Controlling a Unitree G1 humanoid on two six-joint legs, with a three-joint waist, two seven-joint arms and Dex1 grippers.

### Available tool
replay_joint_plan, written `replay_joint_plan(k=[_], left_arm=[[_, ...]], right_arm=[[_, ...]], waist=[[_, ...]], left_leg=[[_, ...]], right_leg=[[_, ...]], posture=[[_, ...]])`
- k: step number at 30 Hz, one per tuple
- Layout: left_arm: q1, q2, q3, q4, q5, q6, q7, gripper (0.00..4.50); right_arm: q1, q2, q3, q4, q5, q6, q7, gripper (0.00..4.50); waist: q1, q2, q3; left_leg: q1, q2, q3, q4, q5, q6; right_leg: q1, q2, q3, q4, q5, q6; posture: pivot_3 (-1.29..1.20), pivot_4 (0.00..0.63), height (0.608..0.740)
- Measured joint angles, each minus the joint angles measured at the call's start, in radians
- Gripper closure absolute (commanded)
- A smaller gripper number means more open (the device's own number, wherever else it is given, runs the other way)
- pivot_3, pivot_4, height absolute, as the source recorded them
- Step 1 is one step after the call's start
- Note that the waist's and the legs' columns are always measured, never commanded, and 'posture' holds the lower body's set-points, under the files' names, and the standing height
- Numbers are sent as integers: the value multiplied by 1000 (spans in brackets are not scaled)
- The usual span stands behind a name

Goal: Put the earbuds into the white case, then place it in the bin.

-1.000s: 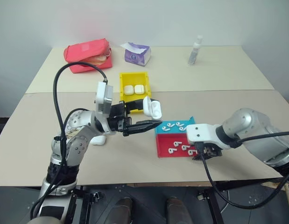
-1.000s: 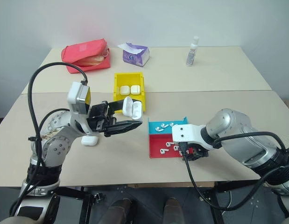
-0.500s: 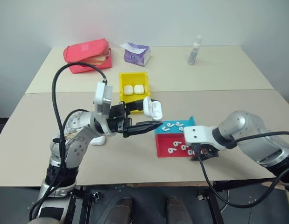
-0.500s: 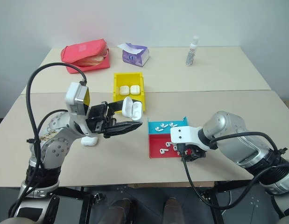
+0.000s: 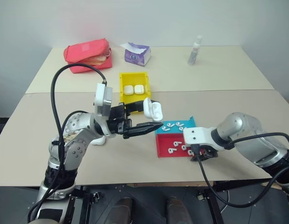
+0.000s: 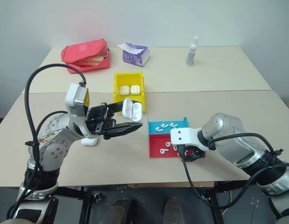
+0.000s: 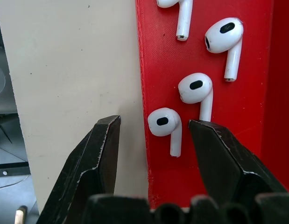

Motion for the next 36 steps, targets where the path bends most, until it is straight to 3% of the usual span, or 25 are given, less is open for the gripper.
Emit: replay_joint_plan(k=[6,19,22,26,29,36], left_arm=[[0,7,1,0,-2,0,0,1667],[0,10,1,0,-5,1,-2,1667],[-1,12,3,1,-7,1,-10,1667],[-17,13,4,13,-17,1,-33,1667],[-54,7,1,49,-18,1,-54,1667],[-113,-27,-26,129,-3,-2,-111,1667]], right_arm=[[5,8,0,0,-1,0,-1,3884],[48,-8,-57,-40,36,42,-2,3883],[91,-46,-177,-109,109,98,-5,3883],[182,-11,-474,-204,267,152,-39,3883],[259,183,-761,-240,422,130,-124,3883],[168,465,-1007,-278,719,189,-422,3883]], waist=[[0,0,0],[1,0,0],[2,0,0],[7,0,0],[10,0,0],[4,0,0]], left_leg=[[0,0,0,0,0,0],[0,0,0,0,0,0],[0,0,0,0,0,0],[0,0,0,0,0,0],[2,0,0,0,0,0],[2,0,0,0,0,0]], right_leg=[[0,0,0,0,0,0],[0,0,0,0,0,0],[0,0,0,-1,0,0],[1,0,0,0,0,0],[3,0,0,0,0,0],[2,0,1,0,0,0]], posture=[[0,150,740],[0,150,740],[0,150,740],[0,150,740],[0,150,740],[0,150,740]])
